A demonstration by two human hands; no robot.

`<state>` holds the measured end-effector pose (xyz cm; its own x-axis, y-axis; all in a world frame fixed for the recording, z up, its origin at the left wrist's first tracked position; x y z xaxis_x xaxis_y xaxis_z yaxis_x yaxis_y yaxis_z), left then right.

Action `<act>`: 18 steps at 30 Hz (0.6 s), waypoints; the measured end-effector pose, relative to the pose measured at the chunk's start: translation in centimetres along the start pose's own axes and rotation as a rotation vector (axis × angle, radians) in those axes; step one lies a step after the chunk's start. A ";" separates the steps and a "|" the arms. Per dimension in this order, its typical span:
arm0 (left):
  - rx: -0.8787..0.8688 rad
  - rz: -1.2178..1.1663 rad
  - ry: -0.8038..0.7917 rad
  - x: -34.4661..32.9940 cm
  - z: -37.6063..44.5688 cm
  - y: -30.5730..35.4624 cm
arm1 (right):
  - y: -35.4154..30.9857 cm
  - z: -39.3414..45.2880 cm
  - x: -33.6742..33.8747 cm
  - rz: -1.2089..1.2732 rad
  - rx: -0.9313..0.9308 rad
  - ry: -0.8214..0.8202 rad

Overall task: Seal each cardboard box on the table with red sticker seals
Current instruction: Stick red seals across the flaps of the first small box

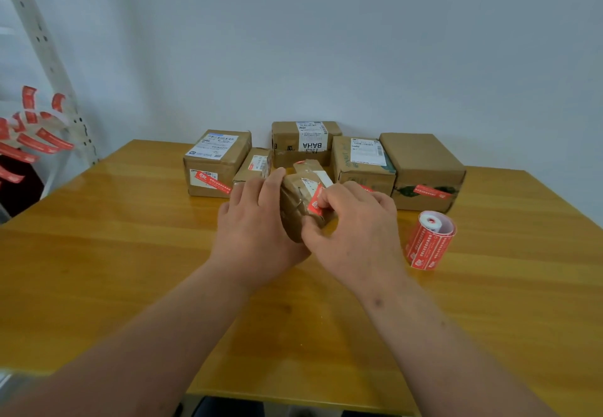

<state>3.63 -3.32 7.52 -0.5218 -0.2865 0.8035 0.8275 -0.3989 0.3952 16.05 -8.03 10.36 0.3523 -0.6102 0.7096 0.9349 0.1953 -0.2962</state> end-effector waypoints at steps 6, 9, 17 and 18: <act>0.010 0.013 0.021 -0.2 -0.2 -0.1 | -0.5 0.0 0.2 -0.034 0.035 0.036; 0.008 0.019 0.040 -0.1 -0.3 -0.1 | -0.8 0.0 0.3 -0.061 0.061 0.050; -0.022 0.047 0.099 -0.2 -0.5 -0.1 | -1.0 -0.1 0.4 -0.128 0.158 0.083; -0.033 0.046 0.110 -0.2 -0.6 -0.2 | -1.0 -0.1 0.5 -0.127 0.169 0.098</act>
<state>3.50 -3.68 7.05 -0.5046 -0.3981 0.7661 0.8447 -0.4111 0.3427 15.26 -8.59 10.92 0.2337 -0.7078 0.6666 0.9681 0.2330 -0.0920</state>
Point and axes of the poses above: each hand's wrist, its own z-axis towards the middle knuckle, its own x-axis out of the back of the hand, y = z × x, the point moved 8 cm from there along z, towards the middle knuckle, and after that the axes turned 1 degree about -z, right-handed, at the moved point
